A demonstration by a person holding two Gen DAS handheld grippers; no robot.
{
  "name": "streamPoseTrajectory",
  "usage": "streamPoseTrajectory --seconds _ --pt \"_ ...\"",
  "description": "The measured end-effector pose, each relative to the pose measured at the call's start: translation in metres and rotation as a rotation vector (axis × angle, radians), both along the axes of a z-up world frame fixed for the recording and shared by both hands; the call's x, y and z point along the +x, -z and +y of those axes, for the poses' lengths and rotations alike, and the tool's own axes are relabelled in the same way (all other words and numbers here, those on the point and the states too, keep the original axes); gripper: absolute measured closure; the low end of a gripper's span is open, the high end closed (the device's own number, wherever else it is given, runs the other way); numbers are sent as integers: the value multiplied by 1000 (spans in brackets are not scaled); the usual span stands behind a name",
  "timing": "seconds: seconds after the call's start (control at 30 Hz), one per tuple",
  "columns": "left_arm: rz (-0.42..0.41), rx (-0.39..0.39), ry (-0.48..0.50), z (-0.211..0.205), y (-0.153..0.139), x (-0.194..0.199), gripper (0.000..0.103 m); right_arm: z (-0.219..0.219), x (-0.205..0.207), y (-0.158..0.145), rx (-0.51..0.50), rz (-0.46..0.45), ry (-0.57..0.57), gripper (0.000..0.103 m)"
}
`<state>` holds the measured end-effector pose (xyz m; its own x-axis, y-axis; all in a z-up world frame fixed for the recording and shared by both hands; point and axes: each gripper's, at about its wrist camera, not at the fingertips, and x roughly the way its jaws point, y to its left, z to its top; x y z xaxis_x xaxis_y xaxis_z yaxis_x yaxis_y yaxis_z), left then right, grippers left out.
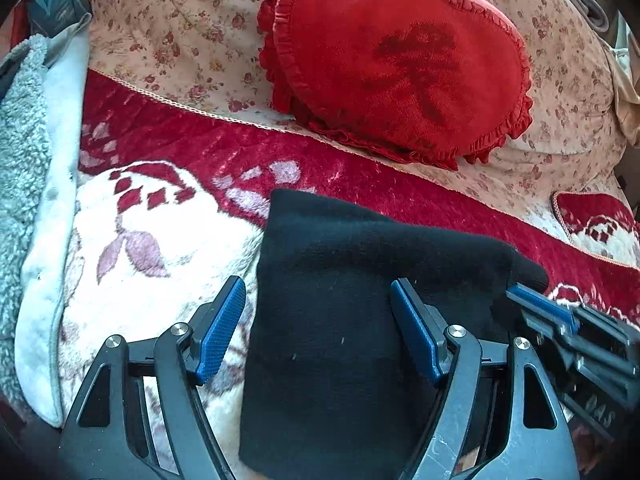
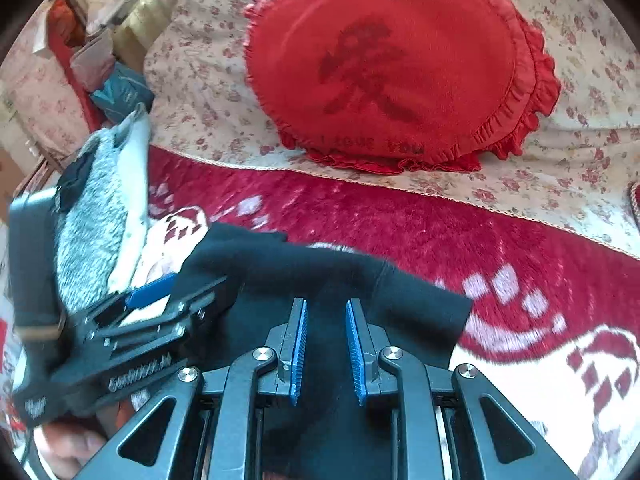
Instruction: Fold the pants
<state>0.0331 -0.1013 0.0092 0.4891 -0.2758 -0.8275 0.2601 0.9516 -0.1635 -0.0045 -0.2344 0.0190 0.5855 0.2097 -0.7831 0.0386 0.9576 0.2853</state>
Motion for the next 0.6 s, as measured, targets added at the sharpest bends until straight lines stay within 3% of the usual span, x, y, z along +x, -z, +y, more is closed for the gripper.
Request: streamPoseTrajectory --seconds 0.4,0.6 --pt "8 -44 5 18 -9 -36 28 4 -47 1 -12 24 -1 85" --pt "27 9 23 8 10 -50 28 14 -58 15 -49 48 -30 85"
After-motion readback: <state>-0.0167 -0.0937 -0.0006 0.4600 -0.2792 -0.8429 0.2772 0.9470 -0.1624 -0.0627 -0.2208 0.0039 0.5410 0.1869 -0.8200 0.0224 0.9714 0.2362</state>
